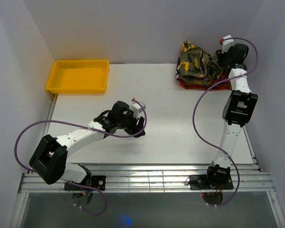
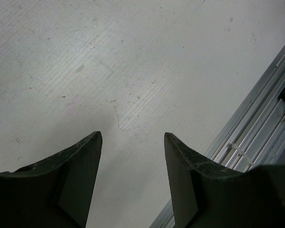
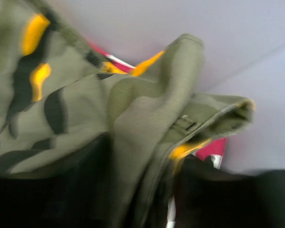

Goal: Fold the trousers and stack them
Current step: Neatly place the folded trousers to the corner

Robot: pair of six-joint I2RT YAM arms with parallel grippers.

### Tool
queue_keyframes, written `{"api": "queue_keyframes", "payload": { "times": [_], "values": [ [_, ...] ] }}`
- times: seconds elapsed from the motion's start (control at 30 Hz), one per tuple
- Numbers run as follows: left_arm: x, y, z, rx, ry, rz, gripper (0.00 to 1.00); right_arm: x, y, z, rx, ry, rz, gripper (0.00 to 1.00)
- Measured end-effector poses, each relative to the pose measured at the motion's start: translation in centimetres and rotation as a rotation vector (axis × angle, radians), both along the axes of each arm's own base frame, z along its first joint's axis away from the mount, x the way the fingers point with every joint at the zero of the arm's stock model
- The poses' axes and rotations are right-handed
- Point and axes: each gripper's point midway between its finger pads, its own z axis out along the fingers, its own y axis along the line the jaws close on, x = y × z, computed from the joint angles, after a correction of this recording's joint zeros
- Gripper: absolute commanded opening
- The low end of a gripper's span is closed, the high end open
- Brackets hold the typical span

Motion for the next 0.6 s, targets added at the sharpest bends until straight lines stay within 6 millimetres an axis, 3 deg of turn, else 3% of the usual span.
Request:
{"api": "queue_keyframes", "payload": {
  "times": [0.1, 0.2, 0.23, 0.33, 0.47, 0.6],
  "values": [
    [-0.1, 0.1, -0.1, 0.005, 0.002, -0.001, 0.66, 0.2, -2.1, 0.4, -0.050, -0.023, -0.059, 0.81],
    [-0.2, 0.2, -0.2, 0.009, 0.008, -0.001, 0.66, 0.3, -3.6, 2.0, -0.085, -0.062, -0.107, 0.90],
    [-0.2, 0.2, -0.2, 0.011, 0.010, -0.001, 0.66, 0.4, -4.1, 2.7, -0.092, -0.082, -0.121, 0.98],
    [-0.3, 0.3, -0.3, 0.016, 0.015, -0.001, 0.66, 0.2, -4.3, 4.9, -0.088, -0.121, -0.137, 0.90],
    [-0.4, 0.4, -0.2, 0.019, 0.012, 0.000, 0.66, -1.2, -1.9, 8.8, -0.018, -0.145, -0.084, 0.90],
    [-0.4, 0.4, -0.1, 0.019, 0.007, -0.003, 0.66, -4.1, 3.0, 14.5, 0.049, -0.198, 0.015, 0.90]
  ]
}}
